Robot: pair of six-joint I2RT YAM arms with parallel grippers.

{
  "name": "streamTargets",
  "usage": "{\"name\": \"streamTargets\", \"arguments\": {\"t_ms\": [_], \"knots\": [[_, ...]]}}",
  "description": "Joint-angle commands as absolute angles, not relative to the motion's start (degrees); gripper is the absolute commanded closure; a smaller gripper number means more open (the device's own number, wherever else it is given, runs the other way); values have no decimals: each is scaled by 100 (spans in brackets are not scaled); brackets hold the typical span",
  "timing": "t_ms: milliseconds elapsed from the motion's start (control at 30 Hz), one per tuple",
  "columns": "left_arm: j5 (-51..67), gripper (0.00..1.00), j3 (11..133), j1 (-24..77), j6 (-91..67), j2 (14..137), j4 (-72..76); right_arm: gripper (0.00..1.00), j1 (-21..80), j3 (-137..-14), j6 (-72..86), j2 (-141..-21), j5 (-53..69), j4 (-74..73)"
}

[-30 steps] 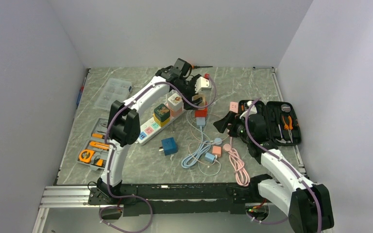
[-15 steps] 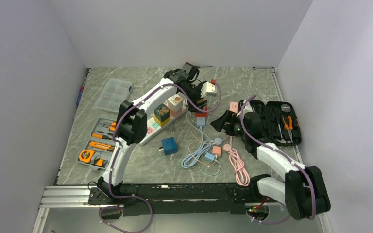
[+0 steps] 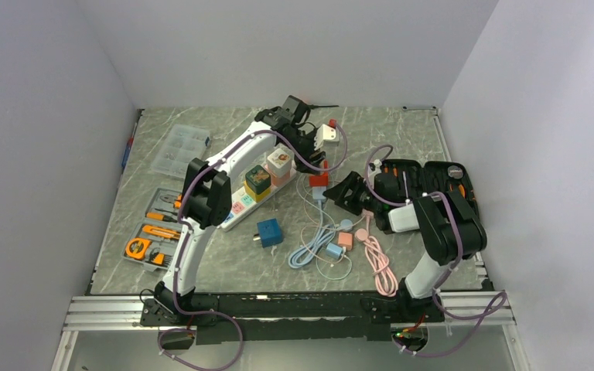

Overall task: Pull the plug off the socket
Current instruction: Remove the plug from the socket.

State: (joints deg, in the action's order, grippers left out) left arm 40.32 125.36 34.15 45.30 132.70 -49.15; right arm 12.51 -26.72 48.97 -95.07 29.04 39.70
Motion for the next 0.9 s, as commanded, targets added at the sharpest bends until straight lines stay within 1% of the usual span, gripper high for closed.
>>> {"name": "streamTargets", "arguments": {"t_ms": [0, 333, 433, 700, 800, 867], "knots": [[4538, 56, 12581, 3366, 4223, 12650, -4708, 26, 1234, -3002, 5247, -9821, 3128, 5055], [4553, 60, 12533, 3318, 4133, 12278, -4547, 32, 1303, -3298, 5296, -10008, 3141, 5078], [4553, 60, 12505, 3304, 4087, 12206, -4487, 33, 1363, -3282, 5318, -10044, 3132, 5114], [4566, 60, 12351, 3303, 3907, 12107, -4421, 40, 1634, -3518, 5512, -10434, 3203, 5345], [4585, 60, 12186, 3304, 3849, 12008, -4333, 45, 1676, -3658, 5669, -10591, 3275, 5480], [4579, 60, 12106, 3302, 3778, 11962, -4264, 51, 1687, -3741, 5745, -10663, 3318, 5551]]}}
